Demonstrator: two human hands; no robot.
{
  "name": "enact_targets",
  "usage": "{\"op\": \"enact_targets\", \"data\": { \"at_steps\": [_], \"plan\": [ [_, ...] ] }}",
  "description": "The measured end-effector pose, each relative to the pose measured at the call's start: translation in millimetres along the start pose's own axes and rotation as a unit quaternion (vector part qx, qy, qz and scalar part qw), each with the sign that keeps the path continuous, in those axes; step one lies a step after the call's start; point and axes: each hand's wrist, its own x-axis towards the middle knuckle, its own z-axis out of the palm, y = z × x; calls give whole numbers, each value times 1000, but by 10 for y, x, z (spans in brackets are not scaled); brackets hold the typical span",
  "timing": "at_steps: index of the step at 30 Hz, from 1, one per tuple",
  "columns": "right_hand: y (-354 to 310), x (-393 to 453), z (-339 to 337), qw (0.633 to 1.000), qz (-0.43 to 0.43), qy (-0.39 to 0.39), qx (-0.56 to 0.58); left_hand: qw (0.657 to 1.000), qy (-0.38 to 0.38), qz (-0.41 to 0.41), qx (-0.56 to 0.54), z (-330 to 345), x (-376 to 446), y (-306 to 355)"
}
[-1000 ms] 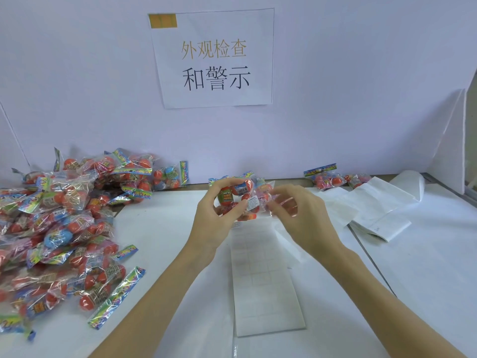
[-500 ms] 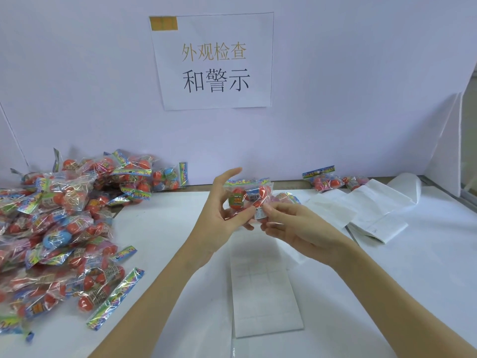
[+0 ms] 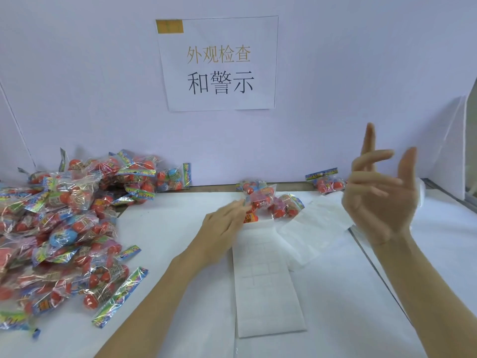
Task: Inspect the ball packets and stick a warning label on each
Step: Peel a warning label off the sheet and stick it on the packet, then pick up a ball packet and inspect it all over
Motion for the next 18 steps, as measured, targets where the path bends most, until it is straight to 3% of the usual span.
{"op": "enact_targets", "data": {
  "at_steps": [4, 8, 9, 11, 13, 16, 17, 18],
  "plan": [
    [71, 62, -208, 967, -34, 220, -125, 998, -8, -11, 54, 80, 17, -106],
    [283, 105, -456, 857, -35, 379, -349, 994, 28, -1, 102, 95, 35, -112],
    [343, 94, -535, 807, -19, 397, -437, 993, 39, 1, 108, 103, 32, -110],
    [470, 64, -683, 669, -1, 388, -633, 992, 60, 0, 115, 126, 29, -106],
    [574, 47, -811, 523, 25, 313, -792, 992, 66, -13, 104, 148, 35, -99],
    [671, 48, -984, 304, 97, 202, -926, 989, 46, -15, 138, 155, 35, -103],
    [678, 50, -1016, 253, 107, 185, -943, 987, 40, -12, 154, 154, 35, -110],
    [670, 53, -1031, 230, 101, 175, -952, 985, 36, -5, 169, 157, 32, -121]
  ]
}}
